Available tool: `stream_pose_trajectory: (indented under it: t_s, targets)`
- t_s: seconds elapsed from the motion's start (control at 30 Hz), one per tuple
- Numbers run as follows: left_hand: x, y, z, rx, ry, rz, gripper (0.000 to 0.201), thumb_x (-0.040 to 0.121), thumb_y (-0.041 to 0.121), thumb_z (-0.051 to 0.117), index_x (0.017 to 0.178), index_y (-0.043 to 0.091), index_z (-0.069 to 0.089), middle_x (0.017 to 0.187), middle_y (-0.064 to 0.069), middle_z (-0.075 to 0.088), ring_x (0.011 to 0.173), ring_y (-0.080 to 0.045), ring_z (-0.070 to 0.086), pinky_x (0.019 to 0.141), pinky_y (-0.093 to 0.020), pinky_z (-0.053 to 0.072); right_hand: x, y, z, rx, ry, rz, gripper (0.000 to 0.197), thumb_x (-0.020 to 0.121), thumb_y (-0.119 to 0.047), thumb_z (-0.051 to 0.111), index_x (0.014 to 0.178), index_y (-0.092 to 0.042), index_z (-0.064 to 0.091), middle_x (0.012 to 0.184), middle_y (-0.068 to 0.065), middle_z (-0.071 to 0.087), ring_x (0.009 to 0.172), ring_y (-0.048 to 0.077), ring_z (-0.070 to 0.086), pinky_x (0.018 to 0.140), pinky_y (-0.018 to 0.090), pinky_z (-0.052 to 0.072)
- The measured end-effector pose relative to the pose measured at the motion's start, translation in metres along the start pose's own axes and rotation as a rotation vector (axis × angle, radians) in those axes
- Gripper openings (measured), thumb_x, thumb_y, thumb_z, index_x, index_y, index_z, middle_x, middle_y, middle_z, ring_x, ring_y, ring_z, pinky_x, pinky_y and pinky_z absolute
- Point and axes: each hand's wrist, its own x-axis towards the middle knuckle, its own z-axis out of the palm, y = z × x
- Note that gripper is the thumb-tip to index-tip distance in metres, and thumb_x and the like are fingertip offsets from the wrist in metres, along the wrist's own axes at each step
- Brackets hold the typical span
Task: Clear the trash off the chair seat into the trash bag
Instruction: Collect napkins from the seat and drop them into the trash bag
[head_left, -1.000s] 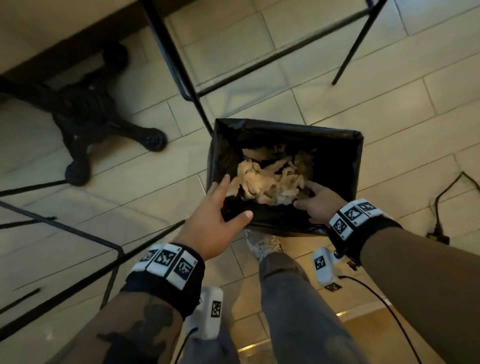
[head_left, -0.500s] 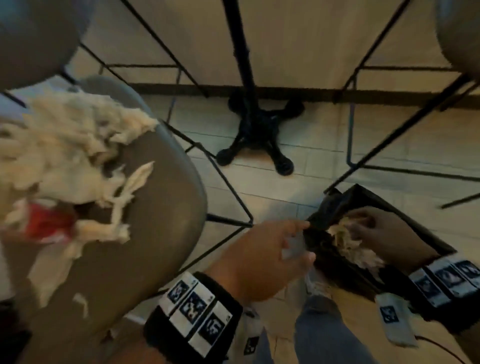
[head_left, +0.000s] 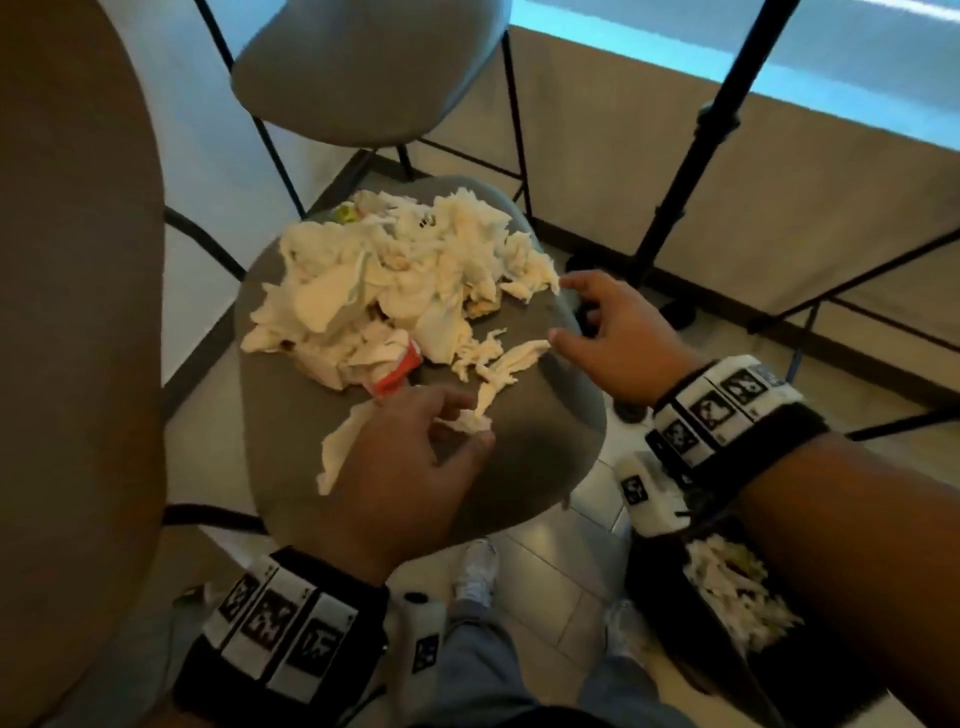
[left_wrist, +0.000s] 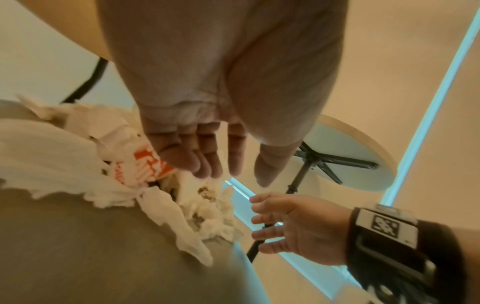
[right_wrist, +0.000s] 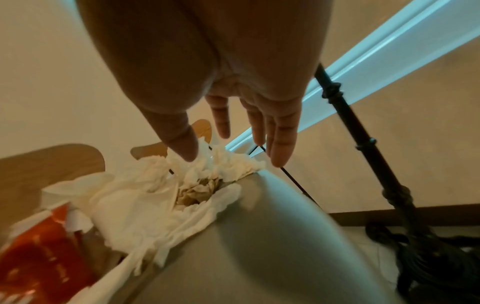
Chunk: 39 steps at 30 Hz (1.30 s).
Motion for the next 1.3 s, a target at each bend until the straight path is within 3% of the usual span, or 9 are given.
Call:
stream_pose_trajectory:
  t_s: [0.1,0.2,0.37,0.43,0.53,0.67,0.9,1.17,1.3]
  targets:
    - [0.003,-0.013,-0.014,0.009,0.239,-0.009,0.037,0.085,0.045,0.074,0.115,0.048,0.051,0.119,0.009,0.051,0.098,0.0,0.054,0.08,-0.026,0.052,0.037,-0.026,0.006,0.012,0.001,-0.096,0.089,0.078,-0.051,0.073,0.153,-0.039,0.027,0.151,0.003,0.041,0.137,0.024,0.044,0.11,0.044,0.043]
    - [0.012,-0.019,-0.023,0.093,0.403,-0.042,0.054,0.081,0.05,0.075,0.126,0.043,0.046,0.132,0.002,0.044,0.111,-0.01,0.051,0.086,-0.038,0.058,0.065,-0.05,0.005,-0.027,-0.017,-0.102,0.104,0.08,-0.043,0.078,0.159,-0.039,0.01,0.163,0.009,0.021,0.148,0.03,0.029,0.114,0.043,0.032]
    - [0.027,-0.02,-0.029,0.199,0.461,-0.105,0.079,0.073,0.06,0.076,0.138,0.044,0.035,0.152,-0.003,0.029,0.133,-0.022,0.038,0.098,-0.039,0.051,0.093,-0.069,0.005,-0.125,-0.13,-0.152,0.114,0.078,-0.045,0.08,0.155,-0.052,-0.003,0.169,0.009,-0.001,0.154,0.038,0.009,0.117,0.057,0.023]
    - [0.031,-0.023,-0.027,0.21,0.433,-0.108,0.085,0.072,0.058,0.079,0.142,0.044,0.033,0.157,-0.003,0.022,0.14,-0.026,0.033,0.102,-0.042,0.048,0.097,-0.071,0.007,-0.169,-0.157,-0.198,0.108,0.077,-0.048,0.079,0.154,-0.056,0.004,0.168,0.009,0.004,0.152,0.039,0.016,0.114,0.056,0.031]
    - [0.033,-0.027,-0.022,0.147,0.415,-0.089,0.086,0.073,0.053,0.082,0.144,0.042,0.036,0.159,-0.002,0.018,0.142,-0.028,0.032,0.103,-0.043,0.05,0.098,-0.069,0.015,-0.216,-0.15,-0.239,0.088,0.079,-0.042,0.078,0.149,-0.051,0.026,0.152,0.007,0.03,0.128,0.029,0.046,0.092,0.034,0.046]
    - [0.033,-0.029,-0.021,0.155,0.447,-0.052,0.084,0.072,0.054,0.082,0.142,0.043,0.037,0.158,-0.003,0.021,0.139,-0.028,0.034,0.099,-0.041,0.05,0.097,-0.059,0.025,-0.166,-0.032,-0.241,0.052,0.083,-0.027,0.077,0.128,-0.036,0.051,0.117,-0.004,0.044,0.101,0.015,0.052,0.07,0.014,0.037]
    - [0.041,-0.022,-0.03,0.217,0.509,-0.06,0.084,0.075,0.06,0.076,0.146,0.038,0.037,0.16,-0.009,0.02,0.143,-0.031,0.03,0.097,-0.034,0.042,0.093,-0.047,0.029,-0.103,0.025,-0.25,0.023,0.088,-0.03,0.073,0.101,-0.034,0.054,0.102,-0.007,0.051,0.082,0.004,0.051,0.069,0.019,0.041]
    - [0.061,-0.026,-0.042,0.1,0.547,-0.084,0.087,0.076,0.059,0.074,0.149,0.035,0.033,0.16,-0.012,0.021,0.146,-0.034,0.03,0.105,-0.049,0.046,0.093,-0.036,0.031,-0.089,0.038,-0.194,0.028,0.085,-0.012,0.068,0.096,-0.032,0.053,0.1,-0.004,0.054,0.085,0.014,0.056,0.064,0.021,0.04]
    - [0.073,-0.025,-0.048,0.067,0.546,-0.148,0.083,0.081,0.058,0.073,0.149,0.04,0.028,0.161,-0.011,0.021,0.144,-0.032,0.034,0.101,-0.042,0.046,0.092,-0.036,0.03,-0.095,0.048,-0.202,0.028,0.086,-0.009,0.066,0.098,-0.031,0.053,0.102,-0.002,0.053,0.085,0.013,0.054,0.065,0.021,0.04]
